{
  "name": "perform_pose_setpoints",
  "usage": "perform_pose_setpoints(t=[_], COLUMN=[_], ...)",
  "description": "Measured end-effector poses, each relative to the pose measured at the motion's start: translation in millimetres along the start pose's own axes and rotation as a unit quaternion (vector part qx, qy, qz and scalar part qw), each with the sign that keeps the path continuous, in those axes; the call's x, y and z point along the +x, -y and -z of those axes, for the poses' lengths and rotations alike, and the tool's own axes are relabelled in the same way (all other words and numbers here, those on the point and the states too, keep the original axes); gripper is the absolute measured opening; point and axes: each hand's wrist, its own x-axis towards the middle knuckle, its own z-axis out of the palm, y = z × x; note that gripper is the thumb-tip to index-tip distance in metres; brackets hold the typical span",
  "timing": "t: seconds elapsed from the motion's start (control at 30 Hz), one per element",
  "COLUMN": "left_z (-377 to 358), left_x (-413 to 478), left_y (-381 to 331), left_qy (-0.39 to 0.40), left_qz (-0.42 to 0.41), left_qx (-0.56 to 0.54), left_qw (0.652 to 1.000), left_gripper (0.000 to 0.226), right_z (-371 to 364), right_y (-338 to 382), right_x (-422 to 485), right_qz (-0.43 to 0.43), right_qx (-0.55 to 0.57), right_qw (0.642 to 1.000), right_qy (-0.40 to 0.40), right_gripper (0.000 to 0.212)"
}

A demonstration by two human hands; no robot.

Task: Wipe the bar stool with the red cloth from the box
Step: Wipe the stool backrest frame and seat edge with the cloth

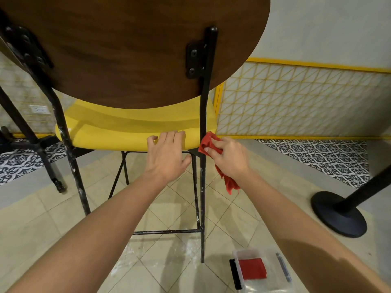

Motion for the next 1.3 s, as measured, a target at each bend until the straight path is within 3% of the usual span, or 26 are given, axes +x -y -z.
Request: perform_pose_setpoints(t=[0.1, 0.23, 0.37, 0.53, 0.67, 0.83, 0.93, 1.07, 1.3], left_z=[-2, -3, -4, -8, -11, -16, -20, -24, -25], left_x=[-1, -2, -4, -9, -11, -20, -28, -32, -40], left_y=[1, 3, 1, -2, 0, 1, 4, 6, 10], left_qy=[-0.002, -0.006, -0.017, -0.007, -0.001, -0.022, -0.025, -0.026, -0.041], left_qz=[-0.004, -0.011, -0.008, -0.005, 0.005, -0.006, -0.022, -0.04, -0.057], left_qx=[0.001, -0.005, -0.01, 0.0, 0.0, -0.008, -0.001, 0.019, 0.003], left_qw=[1.0, 1.0, 1.0, 1.0, 1.0, 1.0, 0.999, 0.999, 0.998], left_gripper=[0.058, 0.056, 0.054, 0.058, 0.06, 0.061, 0.061, 0.064, 0.061], right_z=[4, 8, -6, 1, -4, -27, -24, -16, -27], right_y=[-5, -2, -4, -6, 9, -2, -7, 6, -12], right_x=[3, 11, -7, -5, -4, -27, -33, -19, -32], right_qz=[0.01, -0.02, -0.024, -0.022, -0.063, -0.069, -0.054, 0.06, 0.168], right_qx=[-0.029, 0.026, 0.063, -0.063, -0.022, -0.092, -0.099, -0.031, -0.136], right_qw=[1.0, 0.998, 0.998, 0.997, 0.992, 0.993, 0.993, 0.971, 0.969], right_qy=[0.001, -0.052, -0.021, -0.047, -0.107, -0.026, -0.03, -0.228, -0.119], right_gripper=[0.036, 0.037, 0.038, 0.039, 0.042, 0.041, 0.037, 0.031, 0.03])
